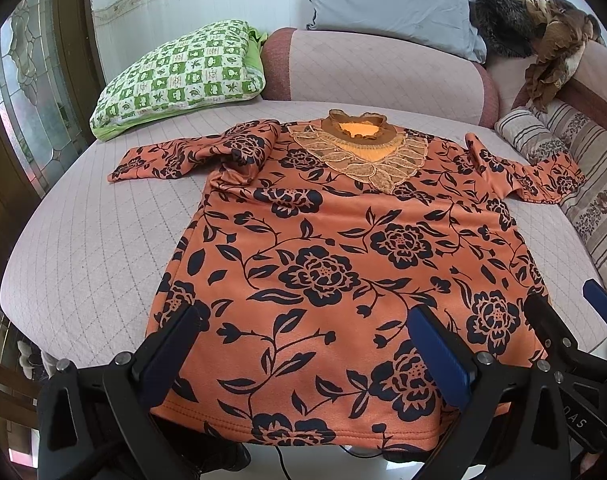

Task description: Fold small clothes

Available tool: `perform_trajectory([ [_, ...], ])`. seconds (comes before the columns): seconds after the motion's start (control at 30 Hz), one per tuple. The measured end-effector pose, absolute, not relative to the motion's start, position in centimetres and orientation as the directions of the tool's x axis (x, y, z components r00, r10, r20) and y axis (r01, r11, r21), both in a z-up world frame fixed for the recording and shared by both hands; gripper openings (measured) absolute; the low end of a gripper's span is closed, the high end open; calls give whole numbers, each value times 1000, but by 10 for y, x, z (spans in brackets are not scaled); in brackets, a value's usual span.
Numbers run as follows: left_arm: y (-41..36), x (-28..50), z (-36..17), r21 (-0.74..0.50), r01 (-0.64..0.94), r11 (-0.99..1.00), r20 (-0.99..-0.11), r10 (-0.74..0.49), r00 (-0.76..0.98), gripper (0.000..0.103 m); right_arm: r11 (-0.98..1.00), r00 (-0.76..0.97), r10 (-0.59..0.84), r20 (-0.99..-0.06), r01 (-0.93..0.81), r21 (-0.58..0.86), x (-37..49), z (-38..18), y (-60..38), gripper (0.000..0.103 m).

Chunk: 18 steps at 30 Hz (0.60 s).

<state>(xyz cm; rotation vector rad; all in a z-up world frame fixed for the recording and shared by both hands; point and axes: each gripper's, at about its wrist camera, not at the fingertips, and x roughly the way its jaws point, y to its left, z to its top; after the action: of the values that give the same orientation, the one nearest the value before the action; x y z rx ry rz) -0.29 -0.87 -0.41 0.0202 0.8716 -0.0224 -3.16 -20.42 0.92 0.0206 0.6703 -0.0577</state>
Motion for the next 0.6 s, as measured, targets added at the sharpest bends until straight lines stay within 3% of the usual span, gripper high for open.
perform_trajectory([
  [0.6,-7,-4,-6,3,27,1000,-767,-15,642,103,998,782,-47,-621,60,-1,-32,9,-204,103],
])
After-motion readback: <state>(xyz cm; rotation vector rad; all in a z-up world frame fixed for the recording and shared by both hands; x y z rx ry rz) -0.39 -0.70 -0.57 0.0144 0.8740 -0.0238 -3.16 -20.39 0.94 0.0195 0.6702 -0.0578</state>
